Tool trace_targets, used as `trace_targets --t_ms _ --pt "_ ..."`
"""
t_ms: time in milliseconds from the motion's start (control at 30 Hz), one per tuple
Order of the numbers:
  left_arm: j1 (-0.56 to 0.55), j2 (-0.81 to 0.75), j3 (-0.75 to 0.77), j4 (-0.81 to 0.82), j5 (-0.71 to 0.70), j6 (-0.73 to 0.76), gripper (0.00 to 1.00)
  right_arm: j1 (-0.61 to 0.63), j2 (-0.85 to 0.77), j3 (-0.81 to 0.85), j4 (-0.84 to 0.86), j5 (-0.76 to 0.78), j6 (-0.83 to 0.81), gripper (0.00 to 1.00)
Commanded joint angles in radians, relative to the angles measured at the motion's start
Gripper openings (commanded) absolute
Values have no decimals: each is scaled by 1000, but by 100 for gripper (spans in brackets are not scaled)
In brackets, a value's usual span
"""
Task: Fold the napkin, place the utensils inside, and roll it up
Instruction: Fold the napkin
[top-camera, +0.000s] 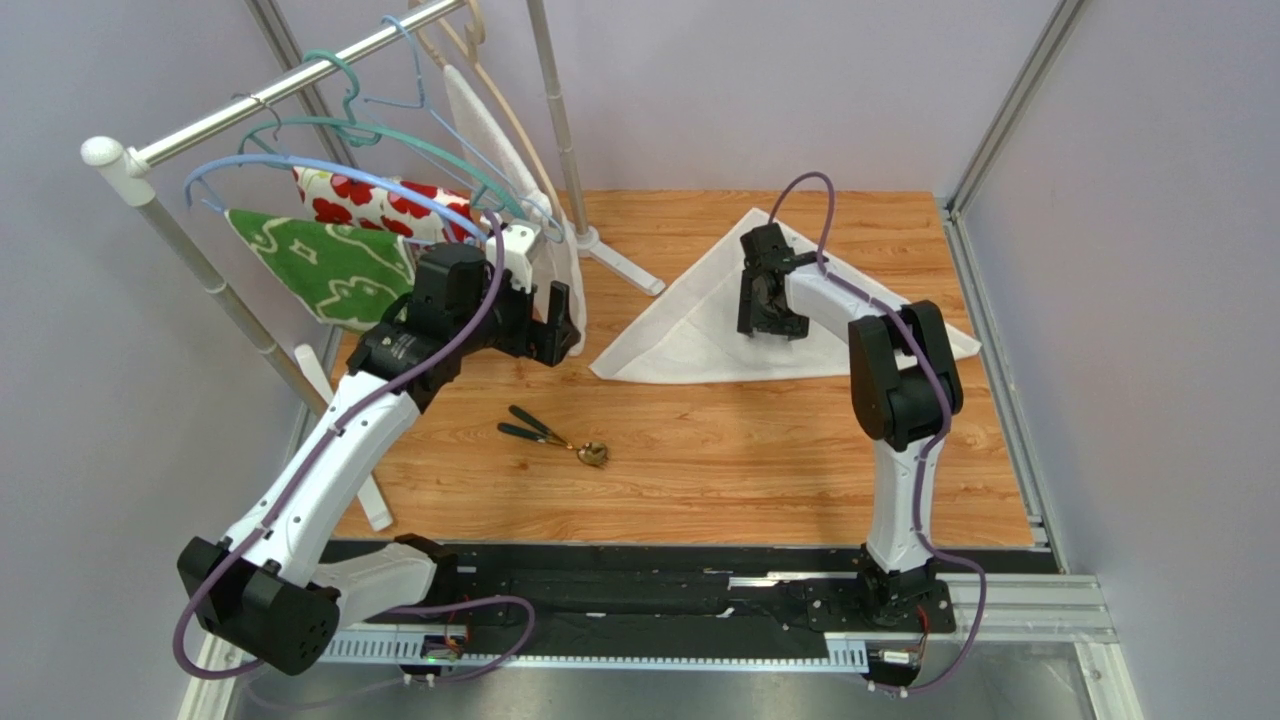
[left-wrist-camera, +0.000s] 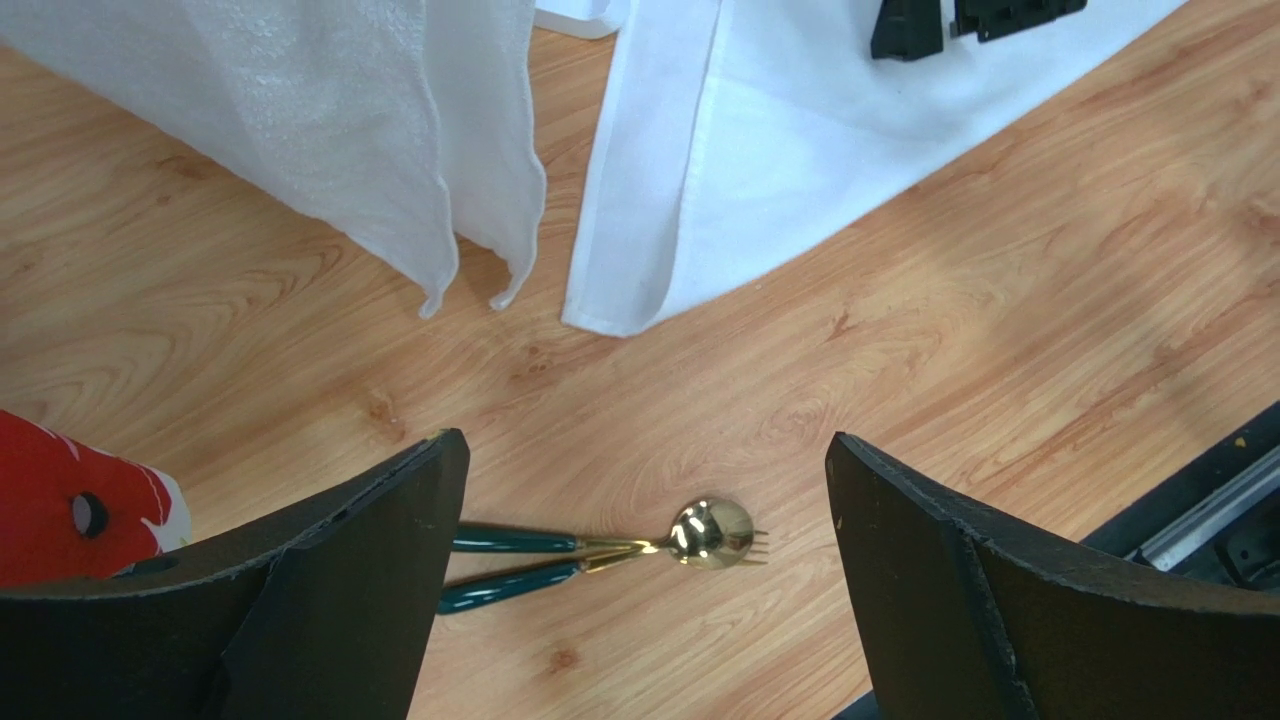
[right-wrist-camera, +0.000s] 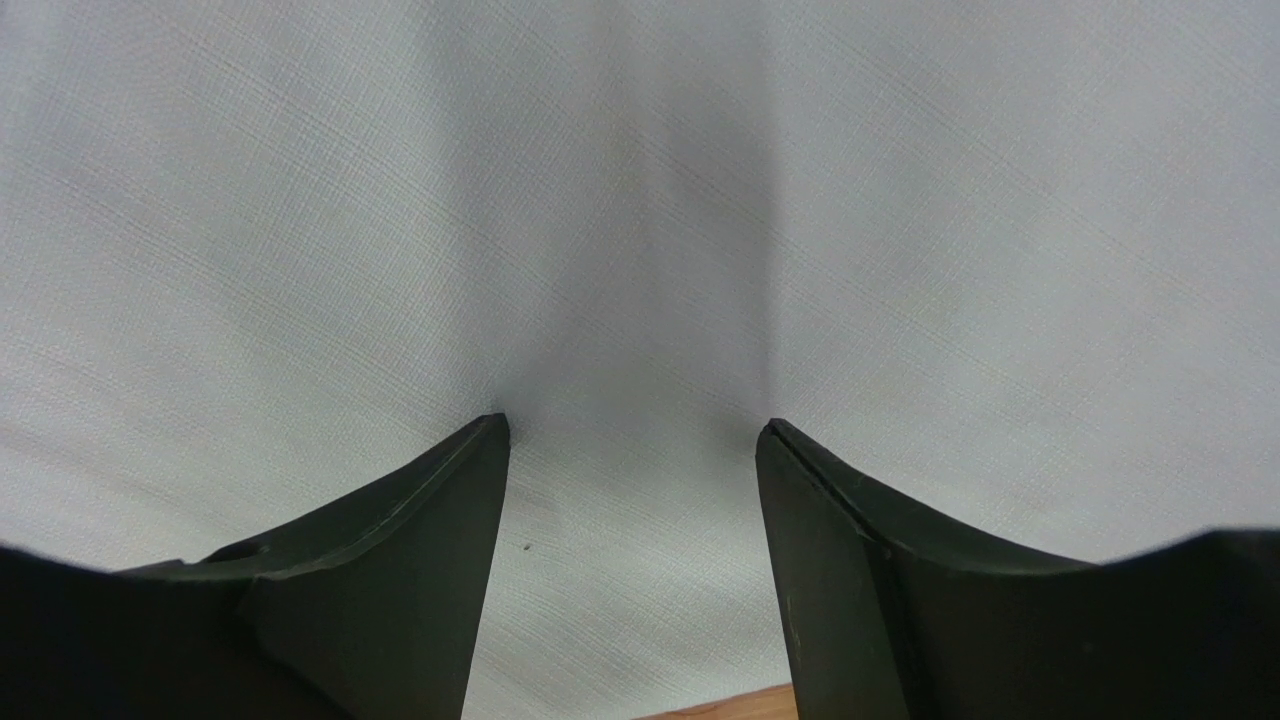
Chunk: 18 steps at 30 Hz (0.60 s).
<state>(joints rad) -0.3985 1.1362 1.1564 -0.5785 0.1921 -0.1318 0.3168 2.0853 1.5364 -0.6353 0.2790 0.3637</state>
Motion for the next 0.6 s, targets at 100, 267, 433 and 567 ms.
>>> trace_targets --t_ms 100,267,433,567 --pt "4 -65 -9 42 29 -18 98 87 -120 -260 -112 35 119 66" --pt "4 -85 -11 48 44 -22 98 158 -267 -441 -110 16 202 66" --pt "4 -96 -12 51 46 -23 98 222 -356 -568 -115 3 286 66" --pt "4 -96 -14 48 30 -17 98 237 -418 -535 -157 12 276 66"
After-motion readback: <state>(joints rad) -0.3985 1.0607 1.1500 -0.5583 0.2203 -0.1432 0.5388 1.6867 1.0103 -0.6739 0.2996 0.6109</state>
